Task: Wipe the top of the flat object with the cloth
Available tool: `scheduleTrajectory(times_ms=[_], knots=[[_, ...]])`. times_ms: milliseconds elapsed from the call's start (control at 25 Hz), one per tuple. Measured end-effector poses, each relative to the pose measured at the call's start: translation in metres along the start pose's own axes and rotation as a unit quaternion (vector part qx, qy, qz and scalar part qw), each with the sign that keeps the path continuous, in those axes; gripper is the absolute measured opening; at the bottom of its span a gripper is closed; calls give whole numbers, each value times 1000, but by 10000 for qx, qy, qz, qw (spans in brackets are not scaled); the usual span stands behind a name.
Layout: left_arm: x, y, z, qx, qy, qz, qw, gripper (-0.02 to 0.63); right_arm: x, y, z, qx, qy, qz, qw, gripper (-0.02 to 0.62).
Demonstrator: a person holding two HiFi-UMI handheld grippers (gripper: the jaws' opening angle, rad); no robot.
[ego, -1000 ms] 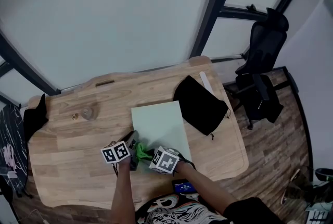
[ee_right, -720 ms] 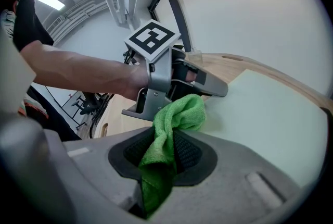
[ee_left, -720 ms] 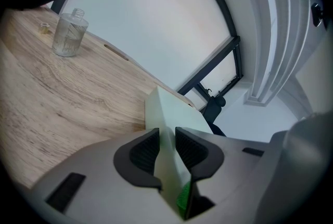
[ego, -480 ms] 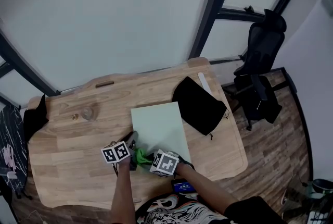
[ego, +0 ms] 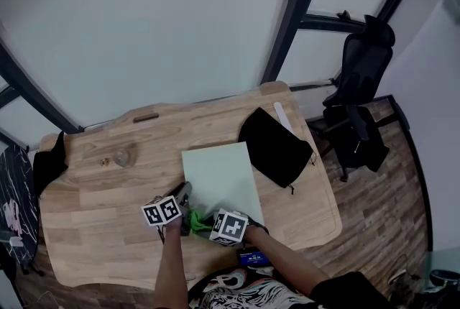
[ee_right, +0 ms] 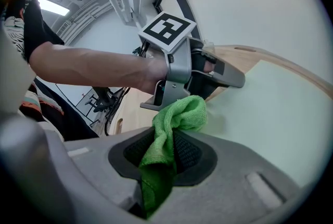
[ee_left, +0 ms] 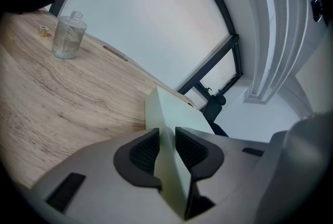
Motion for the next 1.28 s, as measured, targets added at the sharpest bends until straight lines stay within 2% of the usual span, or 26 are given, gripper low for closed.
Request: scheduleTrajectory(times_ms=[280, 600, 960, 1120, 1280], knots=[[0, -1, 2, -12, 0, 11, 10000, 95, -5, -2, 4, 118, -107, 121, 9998, 89], [-1, 0, 1, -24, -53, 79, 10000, 95, 0, -3, 8, 130, -7, -168, 9998, 89], [-1, -1, 3, -39, -44, 77, 10000, 95, 8, -17, 23, 348, -332, -435, 9979, 89], [-1, -6, 1, -89, -148, 252, 9995, 95, 14, -22, 29, 402, -392, -575, 9968, 89], [-1, -6, 0, -96, -148, 258, 9995, 95, 21, -27, 35, 433, -490, -688, 9955, 89]])
Point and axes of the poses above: the fingertips, and each gripper's own axes: z backward along the fingers, x to its right, y out of its top, the point moved 7 cm from there along z, backward along the fingers, and after that the axes turned 7 degrees about -y, right-handed, at the moved point
